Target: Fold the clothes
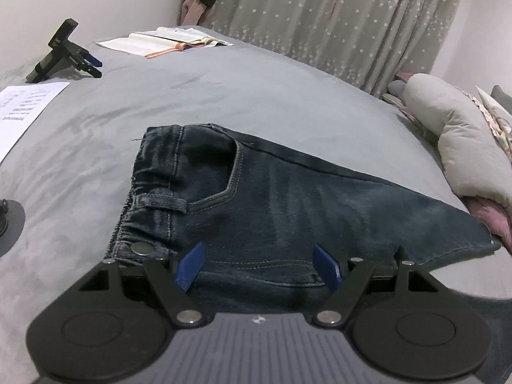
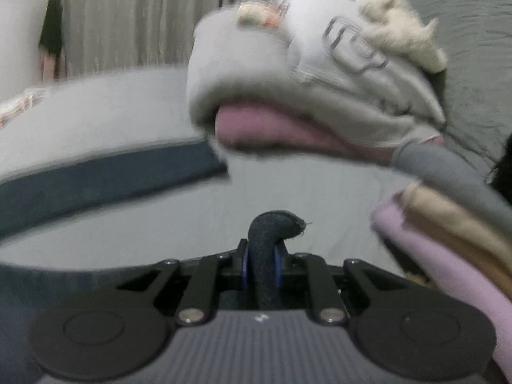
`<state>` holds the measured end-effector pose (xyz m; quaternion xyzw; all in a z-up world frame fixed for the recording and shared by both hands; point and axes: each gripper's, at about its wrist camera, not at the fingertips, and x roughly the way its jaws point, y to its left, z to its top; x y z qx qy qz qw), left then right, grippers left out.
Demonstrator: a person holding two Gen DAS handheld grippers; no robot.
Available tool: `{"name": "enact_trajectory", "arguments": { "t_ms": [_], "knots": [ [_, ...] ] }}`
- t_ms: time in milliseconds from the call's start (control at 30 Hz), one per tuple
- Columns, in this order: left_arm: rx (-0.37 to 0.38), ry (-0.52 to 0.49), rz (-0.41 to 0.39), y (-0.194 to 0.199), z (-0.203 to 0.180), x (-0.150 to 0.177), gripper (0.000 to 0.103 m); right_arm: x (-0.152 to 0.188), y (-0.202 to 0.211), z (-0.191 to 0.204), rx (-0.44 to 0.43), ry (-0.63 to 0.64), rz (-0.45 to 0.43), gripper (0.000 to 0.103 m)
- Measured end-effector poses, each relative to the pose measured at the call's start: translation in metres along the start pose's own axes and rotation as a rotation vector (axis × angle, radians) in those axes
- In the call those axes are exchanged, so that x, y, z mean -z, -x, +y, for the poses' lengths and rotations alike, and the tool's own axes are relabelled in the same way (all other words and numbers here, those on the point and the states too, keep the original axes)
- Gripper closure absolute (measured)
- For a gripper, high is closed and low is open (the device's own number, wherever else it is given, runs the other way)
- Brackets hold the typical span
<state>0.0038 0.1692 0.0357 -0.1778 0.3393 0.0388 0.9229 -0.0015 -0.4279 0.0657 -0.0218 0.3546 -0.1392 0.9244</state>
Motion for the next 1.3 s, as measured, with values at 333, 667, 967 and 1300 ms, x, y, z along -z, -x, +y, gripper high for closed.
{"name": "enact_trajectory", "arguments": {
  "t_ms": [333, 667, 967, 1300],
  "knots": [
    [-0.027, 0.075, -0.048, 0.007, 0.018, -0.007, 0.027, 0.001, 0.021, -0.009, 0.101, -0.149, -0.109, 0.036],
    [-0.106, 0.192, -0.078, -0.005, 0.048, -0.019, 0.025, -0.019, 0.066, 0.036, -0.123, -0.209, -0.181, 0.008],
    [-0.108, 0.239, -0.059, -0.036, 0.063, -0.037, 0.017, -0.027, 0.081, 0.094, -0.332, -0.228, -0.168, 0.002],
    [-0.050, 0.276, -0.014, -0.058, 0.076, -0.062, 0.014, -0.012, 0.067, 0.125, -0.416, -0.201, -0.112, 0.000]
  ]
}}
